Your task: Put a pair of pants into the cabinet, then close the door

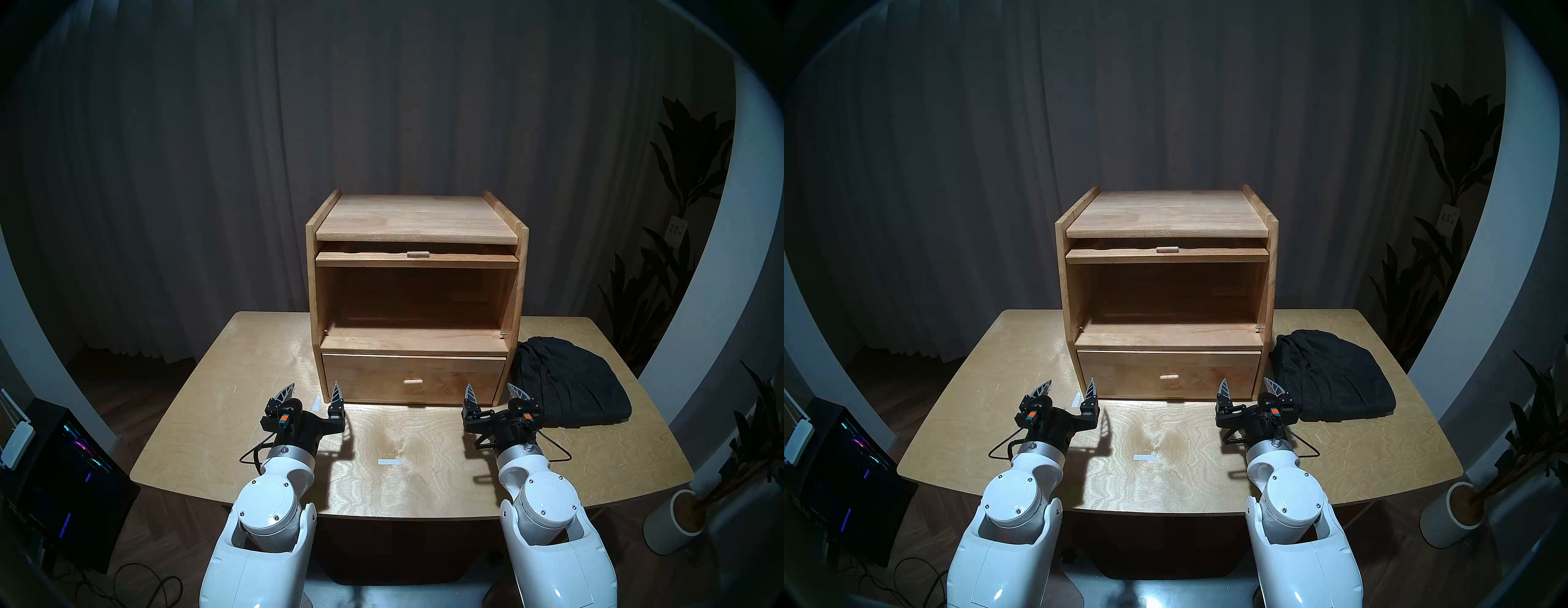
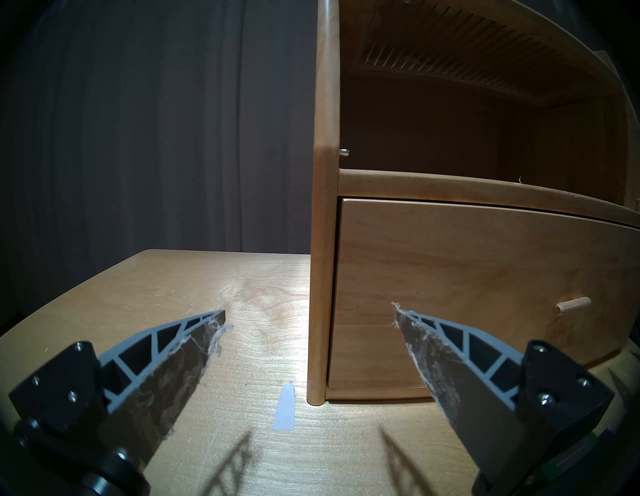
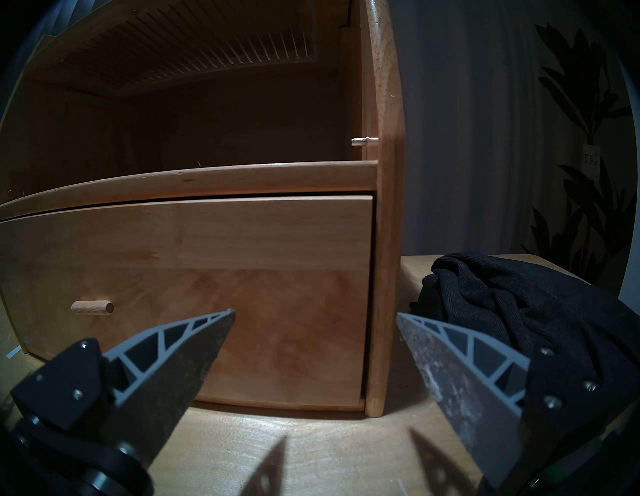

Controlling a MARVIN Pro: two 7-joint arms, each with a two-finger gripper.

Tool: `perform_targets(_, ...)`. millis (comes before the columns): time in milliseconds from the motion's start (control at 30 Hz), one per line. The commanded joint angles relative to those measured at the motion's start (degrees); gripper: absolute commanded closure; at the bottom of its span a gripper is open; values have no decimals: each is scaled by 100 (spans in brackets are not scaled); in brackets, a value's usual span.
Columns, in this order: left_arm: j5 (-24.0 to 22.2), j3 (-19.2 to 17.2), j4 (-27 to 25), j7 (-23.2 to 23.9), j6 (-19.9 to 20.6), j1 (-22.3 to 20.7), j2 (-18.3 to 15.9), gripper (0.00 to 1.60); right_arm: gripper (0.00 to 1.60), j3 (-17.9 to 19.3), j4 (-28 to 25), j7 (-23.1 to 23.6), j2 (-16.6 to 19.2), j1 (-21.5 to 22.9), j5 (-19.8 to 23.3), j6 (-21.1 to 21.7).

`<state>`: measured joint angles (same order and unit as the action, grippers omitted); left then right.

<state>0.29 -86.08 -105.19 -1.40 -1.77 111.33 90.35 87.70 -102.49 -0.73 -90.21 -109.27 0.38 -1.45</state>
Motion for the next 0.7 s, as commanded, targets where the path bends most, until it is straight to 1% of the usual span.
perform_targets(0,77,155,-744,97,-267,446,-109,0,0,3,-100,-3,-1,16,0,-17)
perform_targets(33,64,67,-655,133,-482,401,-207,0,0,3,-97,-3,-1,18,0,-18)
perform_targets(67,155,-49,-787,51,-488,465,-282,0,0,3,-94,-2,-1,20,0,-20)
perform_targets(100,220,-304,-864,-118,-559,450,-331,0,0,3,-85,-2,-1,25,0,-21)
perform_targets(133,178,-519,-955,-150,-562,452,-397,0,0,3,-78,-2,-1,28,0,-22)
perform_targets(167,190,-722,-1038,-320,-524,406,-495,0,0,3,-68,-1,-1,33,0,-22)
perform_targets(200,156,-682,-1042,-487,-543,361,-670,0,0,3,-61,-1,-1,36,0,-22)
perform_targets(233,133,-747,-1115,-560,-526,350,-740,0,0,3,-53,-1,-1,38,0,-22)
perform_targets(267,133,-747,-1115,-560,-526,350,-740,0,0,3,-53,-1,-1,38,0,-22)
perform_targets(300,140,-966,-1220,-765,-513,388,-883,0,0,3,-41,0,-1,43,0,-23)
perform_targets(367,137,-1103,-1245,-961,-501,402,-973,0,0,2,-31,0,-1,47,0,-24)
perform_targets(400,116,-1328,-1258,-1040,-504,434,-1101,0,0,3,-28,0,-1,49,0,-25)
perform_targets(433,103,-1257,-1280,-1122,-506,449,-1076,0,0,3,-24,0,-1,50,0,-26)
perform_targets(500,20,-1564,-1301,-1135,-511,577,-1288,0,0,3,-20,1,-1,53,0,-29)
perform_targets(533,-44,-1587,-1323,-1034,-497,661,-1297,0,0,3,-18,1,-1,55,0,-29)
perform_targets(600,-194,-1870,-1342,-881,-513,858,-1496,0,0,3,-15,1,-1,57,0,-31)
perform_targets(633,-302,-1866,-1354,-765,-505,924,-1484,0,0,3,-10,1,-1,59,0,-30)
perform_targets(667,-402,-2042,-1369,-631,-515,1002,-1471,0,0,2,-6,1,-1,60,0,-30)
